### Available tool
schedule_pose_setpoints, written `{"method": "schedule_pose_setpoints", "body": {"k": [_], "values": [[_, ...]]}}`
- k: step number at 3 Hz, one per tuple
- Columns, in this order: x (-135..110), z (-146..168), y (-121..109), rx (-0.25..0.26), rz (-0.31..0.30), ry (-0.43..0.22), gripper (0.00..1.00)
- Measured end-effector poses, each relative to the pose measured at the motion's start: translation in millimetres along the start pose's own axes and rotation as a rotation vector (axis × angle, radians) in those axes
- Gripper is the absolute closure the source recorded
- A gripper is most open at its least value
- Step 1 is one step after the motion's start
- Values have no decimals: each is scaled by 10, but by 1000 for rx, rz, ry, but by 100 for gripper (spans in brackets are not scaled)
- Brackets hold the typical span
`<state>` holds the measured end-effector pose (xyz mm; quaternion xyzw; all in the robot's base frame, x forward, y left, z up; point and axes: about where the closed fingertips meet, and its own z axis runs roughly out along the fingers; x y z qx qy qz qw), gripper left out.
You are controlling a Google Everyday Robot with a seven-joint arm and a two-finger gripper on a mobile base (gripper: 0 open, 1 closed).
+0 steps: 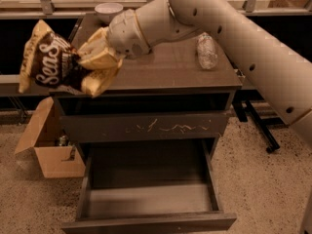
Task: Place brown chip bag into middle drawer
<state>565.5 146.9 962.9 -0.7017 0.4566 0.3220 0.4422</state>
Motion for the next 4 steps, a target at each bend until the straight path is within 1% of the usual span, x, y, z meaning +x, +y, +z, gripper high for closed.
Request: {"method": "schedule_pose_setpoints", "body": {"k": [1, 2, 3, 4], "values": [[4, 31, -27, -1, -1, 4, 100], [26, -11, -13, -59, -47, 34, 100], [226, -318, 425, -166, -11, 108, 100], [810, -808, 997, -173, 116, 181, 100]]}}
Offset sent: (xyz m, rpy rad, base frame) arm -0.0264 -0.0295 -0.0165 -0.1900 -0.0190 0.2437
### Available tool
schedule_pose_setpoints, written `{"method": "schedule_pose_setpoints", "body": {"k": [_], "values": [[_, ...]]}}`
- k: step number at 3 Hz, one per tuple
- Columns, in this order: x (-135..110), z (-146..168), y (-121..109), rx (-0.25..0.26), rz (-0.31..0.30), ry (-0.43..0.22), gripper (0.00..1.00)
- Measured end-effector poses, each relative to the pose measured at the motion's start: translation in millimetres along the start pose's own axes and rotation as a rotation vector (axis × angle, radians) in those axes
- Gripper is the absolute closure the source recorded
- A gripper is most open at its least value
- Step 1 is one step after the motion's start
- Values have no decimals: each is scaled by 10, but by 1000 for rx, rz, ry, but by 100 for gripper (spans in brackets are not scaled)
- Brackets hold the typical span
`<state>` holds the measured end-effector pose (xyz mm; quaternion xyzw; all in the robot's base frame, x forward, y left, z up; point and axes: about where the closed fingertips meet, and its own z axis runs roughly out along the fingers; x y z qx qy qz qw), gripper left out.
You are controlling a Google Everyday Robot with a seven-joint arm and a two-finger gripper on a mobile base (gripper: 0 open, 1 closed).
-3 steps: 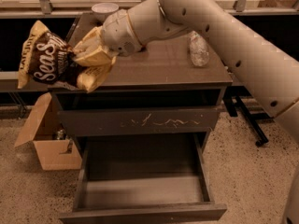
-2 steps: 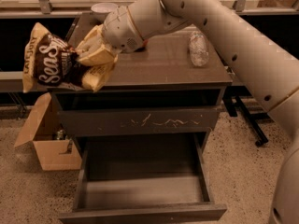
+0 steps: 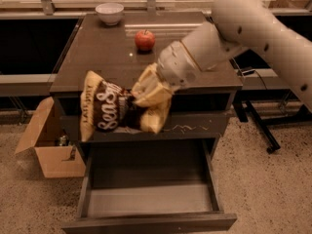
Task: Place brown chip bag into middle drawer
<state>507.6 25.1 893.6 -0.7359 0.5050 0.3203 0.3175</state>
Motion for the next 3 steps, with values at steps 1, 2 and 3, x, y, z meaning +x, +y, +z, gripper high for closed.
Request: {"method": "schedule_pose_setpoints", "body": {"k": [1, 2, 3], "values": [[665, 4, 278, 27, 122, 48, 100], [715, 41, 325, 19, 138, 57, 100], [803, 127, 355, 7, 177, 94, 100]]}}
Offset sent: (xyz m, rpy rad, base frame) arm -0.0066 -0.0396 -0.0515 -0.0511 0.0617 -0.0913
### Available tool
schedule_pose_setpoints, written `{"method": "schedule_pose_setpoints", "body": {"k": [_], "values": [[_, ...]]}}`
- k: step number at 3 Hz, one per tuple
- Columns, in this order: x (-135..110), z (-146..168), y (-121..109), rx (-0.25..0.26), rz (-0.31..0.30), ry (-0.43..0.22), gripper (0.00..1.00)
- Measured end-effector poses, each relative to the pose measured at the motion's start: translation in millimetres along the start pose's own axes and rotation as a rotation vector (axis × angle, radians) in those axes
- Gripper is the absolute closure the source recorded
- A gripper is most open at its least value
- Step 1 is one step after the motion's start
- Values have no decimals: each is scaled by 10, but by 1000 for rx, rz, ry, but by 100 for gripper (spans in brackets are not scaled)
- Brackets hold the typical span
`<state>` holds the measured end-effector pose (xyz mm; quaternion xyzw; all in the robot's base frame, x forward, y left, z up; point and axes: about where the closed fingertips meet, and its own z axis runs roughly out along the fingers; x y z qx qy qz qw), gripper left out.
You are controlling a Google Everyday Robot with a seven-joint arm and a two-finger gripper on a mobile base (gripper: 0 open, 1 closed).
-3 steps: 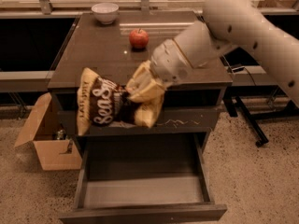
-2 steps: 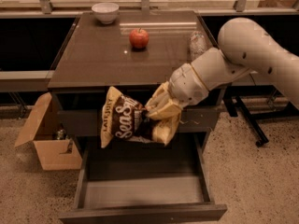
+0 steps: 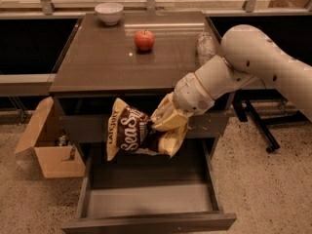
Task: Place brown chip bag into middle drawer
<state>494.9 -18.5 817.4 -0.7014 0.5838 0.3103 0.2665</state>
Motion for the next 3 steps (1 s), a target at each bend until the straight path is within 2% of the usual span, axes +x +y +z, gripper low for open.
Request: {"method": "schedule_pose_setpoints", "body": {"k": [1, 2, 3], "values": [[460, 316, 111, 0, 58, -7, 100], [1068, 645, 273, 21, 159, -24, 100], [1966, 1022, 345, 116, 341, -49, 100]]}}
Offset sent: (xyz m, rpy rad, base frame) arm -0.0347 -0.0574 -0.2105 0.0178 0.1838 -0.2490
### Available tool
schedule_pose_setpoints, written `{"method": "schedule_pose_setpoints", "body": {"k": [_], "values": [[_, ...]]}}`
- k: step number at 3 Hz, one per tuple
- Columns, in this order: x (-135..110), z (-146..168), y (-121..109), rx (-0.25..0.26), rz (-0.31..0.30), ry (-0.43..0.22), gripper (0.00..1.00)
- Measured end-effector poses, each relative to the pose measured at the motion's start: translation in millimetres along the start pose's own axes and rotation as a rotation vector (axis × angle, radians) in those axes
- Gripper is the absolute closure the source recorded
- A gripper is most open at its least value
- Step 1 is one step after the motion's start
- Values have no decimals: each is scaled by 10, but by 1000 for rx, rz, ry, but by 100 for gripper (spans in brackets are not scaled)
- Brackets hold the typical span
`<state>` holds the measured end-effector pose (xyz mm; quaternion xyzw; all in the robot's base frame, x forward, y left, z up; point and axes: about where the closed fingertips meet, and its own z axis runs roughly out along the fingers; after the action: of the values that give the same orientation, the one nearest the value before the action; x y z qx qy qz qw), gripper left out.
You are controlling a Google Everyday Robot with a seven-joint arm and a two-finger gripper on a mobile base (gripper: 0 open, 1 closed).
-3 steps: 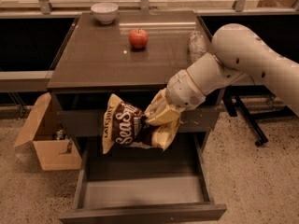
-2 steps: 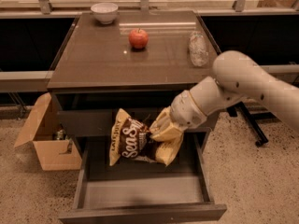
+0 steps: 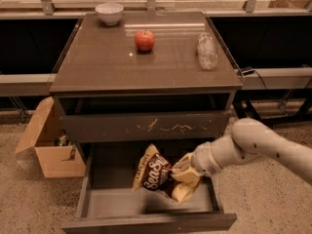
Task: Place brown chip bag into middle drawer
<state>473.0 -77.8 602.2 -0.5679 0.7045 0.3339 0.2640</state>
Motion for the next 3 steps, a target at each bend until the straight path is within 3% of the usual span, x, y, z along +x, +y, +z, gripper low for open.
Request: {"method": "schedule_pose_setpoints", "body": {"k": [2, 3], "values": [[882, 309, -421, 150, 186, -59, 100], [1232, 443, -707, 224, 258, -77, 76]]}}
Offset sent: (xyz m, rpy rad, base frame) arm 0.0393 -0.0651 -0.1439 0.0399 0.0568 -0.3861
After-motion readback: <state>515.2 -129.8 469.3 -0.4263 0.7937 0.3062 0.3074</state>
